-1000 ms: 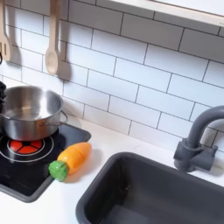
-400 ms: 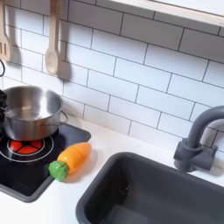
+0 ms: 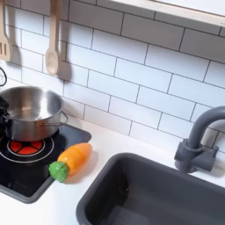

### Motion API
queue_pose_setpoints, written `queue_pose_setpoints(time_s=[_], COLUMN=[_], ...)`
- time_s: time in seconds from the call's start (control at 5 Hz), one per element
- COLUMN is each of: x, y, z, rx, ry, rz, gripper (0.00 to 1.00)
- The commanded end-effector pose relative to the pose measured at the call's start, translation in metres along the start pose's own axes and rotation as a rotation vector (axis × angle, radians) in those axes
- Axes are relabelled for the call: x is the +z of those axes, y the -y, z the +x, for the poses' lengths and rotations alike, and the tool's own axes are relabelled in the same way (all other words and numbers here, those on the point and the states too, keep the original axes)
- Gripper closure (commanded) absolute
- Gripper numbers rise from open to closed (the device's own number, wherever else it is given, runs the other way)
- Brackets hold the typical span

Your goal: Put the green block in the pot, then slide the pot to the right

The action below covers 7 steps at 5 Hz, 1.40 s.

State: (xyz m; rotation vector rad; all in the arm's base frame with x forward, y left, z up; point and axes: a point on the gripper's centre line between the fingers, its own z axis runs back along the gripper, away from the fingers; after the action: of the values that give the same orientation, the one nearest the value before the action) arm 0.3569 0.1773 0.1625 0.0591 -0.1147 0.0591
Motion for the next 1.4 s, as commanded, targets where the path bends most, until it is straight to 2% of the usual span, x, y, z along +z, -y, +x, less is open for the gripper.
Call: queue_pose_setpoints(time_s=[0.0, 0.2, 0.4, 0.8, 1.2], x=[-0.012, -0.018, -0.018, -0.034, -0.027], y=[0.001, 0.005, 0.005, 0.005, 0.005], z=[0.005, 0.004, 0.001, -0.010, -0.005], rx=[-0.002, -0.022, -0.042, -0.068, -0.070], ry=[-0.016, -0.027, -0.024, -0.055, -0.032], rz=[-0.008, -0.018, -0.011, -0.027, -0.027], gripper=[0.00, 0.00, 0.00, 0.00, 0.00])
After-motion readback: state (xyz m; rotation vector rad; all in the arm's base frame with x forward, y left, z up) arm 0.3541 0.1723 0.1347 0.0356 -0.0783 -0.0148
